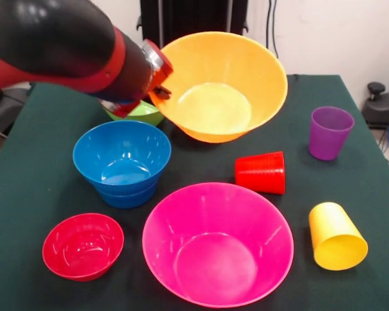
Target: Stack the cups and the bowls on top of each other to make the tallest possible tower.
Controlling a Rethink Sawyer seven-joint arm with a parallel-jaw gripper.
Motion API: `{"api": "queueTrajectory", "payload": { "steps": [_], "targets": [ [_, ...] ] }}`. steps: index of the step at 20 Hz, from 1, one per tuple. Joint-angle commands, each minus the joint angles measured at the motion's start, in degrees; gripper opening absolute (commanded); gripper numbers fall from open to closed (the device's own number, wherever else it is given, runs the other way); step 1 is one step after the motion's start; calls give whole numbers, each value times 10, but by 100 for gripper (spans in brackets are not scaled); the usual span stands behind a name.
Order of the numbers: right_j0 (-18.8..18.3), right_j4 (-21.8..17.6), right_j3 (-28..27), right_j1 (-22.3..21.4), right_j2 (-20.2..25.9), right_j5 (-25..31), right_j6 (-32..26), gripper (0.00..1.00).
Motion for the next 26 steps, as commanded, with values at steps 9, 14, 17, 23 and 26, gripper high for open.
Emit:
{"api": "queueTrajectory", "payload": {
  "steps": [9, 14, 17, 23, 26],
  "targets": [
    [-14, -31, -52, -74, 26, 82, -239, 0],
    [-8, -49, -86, -62, 28, 76, -260, 0],
    [-3, -56, -98, -54, 24, 59, -270, 0],
    [-3, -54, -103, -46, 14, 36, -271, 0],
    [-1, -55, -111, -37, 10, 31, -272, 0]
  ]
}}
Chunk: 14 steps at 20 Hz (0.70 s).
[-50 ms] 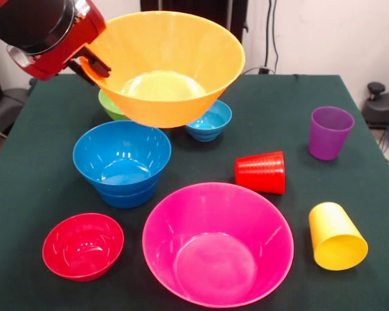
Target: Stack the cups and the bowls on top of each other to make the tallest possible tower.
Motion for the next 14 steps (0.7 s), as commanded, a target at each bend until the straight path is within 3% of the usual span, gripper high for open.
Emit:
{"api": "queueTrajectory", "payload": {
  "steps": [1, 14],
  "targets": [
    [17, -43, -38, 26, -5, 4, -199, 0],
    [19, -63, -56, 31, -14, -9, -224, 0]
  ]
}}
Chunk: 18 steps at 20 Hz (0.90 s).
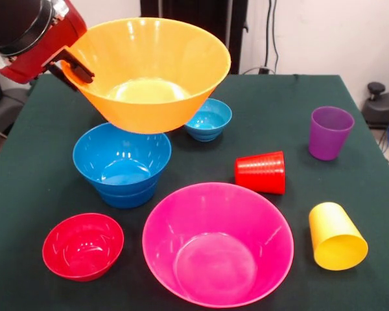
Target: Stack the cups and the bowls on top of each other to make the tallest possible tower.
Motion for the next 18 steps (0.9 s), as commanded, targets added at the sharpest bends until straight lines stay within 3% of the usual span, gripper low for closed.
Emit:
{"api": "queueTrajectory", "payload": {
  "steps": [1, 8, 18],
  "targets": [
    [18, -56, -20, 25, -13, -14, -205, 0],
    [22, -70, -32, 29, -12, -25, -218, 0],
    [10, -77, 16, 26, -12, -84, -212, 0]
  ]
}}
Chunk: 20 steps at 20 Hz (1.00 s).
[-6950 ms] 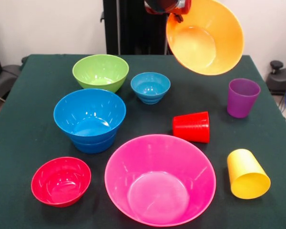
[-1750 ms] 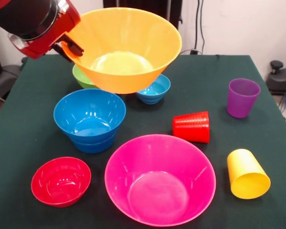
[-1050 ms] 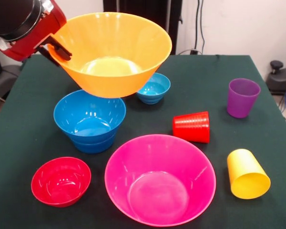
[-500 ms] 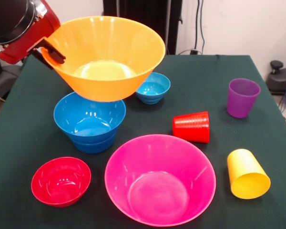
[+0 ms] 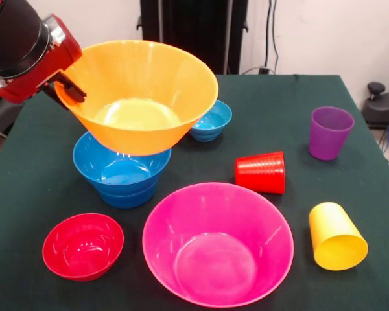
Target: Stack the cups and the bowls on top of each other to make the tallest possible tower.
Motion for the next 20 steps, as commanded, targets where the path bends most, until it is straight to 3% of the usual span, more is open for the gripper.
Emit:
{"api": "queueTrajectory", "payload": {
  "steps": [1, 12, 20],
  "targets": [
    [6, -40, 28, 11, -9, -70, -214, 0],
    [3, -45, 2, 33, -14, -90, -242, 0],
    [12, -46, -12, 39, -19, -63, -245, 0]
  ]
}}
